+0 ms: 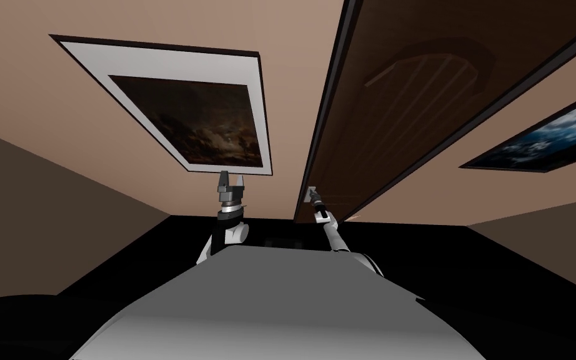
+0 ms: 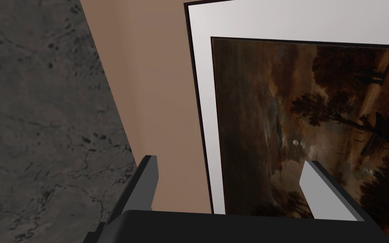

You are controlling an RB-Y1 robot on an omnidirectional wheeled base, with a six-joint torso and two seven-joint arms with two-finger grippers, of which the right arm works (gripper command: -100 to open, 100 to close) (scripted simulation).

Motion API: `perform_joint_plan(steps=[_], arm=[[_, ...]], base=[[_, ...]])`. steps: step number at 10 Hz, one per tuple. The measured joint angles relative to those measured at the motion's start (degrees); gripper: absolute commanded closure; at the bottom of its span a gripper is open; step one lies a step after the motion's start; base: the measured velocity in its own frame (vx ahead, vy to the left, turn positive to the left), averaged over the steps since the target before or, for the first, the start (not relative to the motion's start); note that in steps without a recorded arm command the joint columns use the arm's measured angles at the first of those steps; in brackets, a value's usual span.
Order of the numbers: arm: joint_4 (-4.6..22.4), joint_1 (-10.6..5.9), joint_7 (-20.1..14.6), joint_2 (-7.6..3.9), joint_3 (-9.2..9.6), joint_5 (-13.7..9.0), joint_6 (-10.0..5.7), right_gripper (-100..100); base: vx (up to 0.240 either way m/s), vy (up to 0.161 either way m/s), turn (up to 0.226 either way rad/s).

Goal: Pull the door open

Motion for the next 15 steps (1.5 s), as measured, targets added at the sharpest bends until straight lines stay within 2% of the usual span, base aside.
perform_joint_plan(steps=[1,5,6,7,9,11,13,15], arm=[[0.75,-0.45,-1.44,-0.14,-0.09,-0.97,-0.36,100],[1.49,-0.53,-6.13,-0.74,0.18,-3.24,-1.15,100],[2.52,-1.22,-6.98,-0.8,0.13,-3.67,-1.43,100],[1.44,-0.57,-8.4,-1.11,0.48,-4.37,-1.04,100],[0.87,-0.27,-10.93,-1.36,0.85,-5.47,-0.71,100],[2.13,-1.08,-13.56,-1.66,0.88,-6.99,-1.07,100],[1.27,-0.66,-15.95,-1.8,1.22,-8.19,-0.66,100],[1.53,-0.68,-18.48,-2.21,1.51,-9.46,-0.74,100]], base=[[-0.026,-0.017,0.05],[-0.027,-0.016,0.042],[-0.029,-0.015,0.085],[-0.023,-0.013,0.023],[-0.036,-0.024,0.052],[-0.037,-0.023,0.065],[-0.037,-0.025,0.056],[-0.034,-0.017,0.049]])
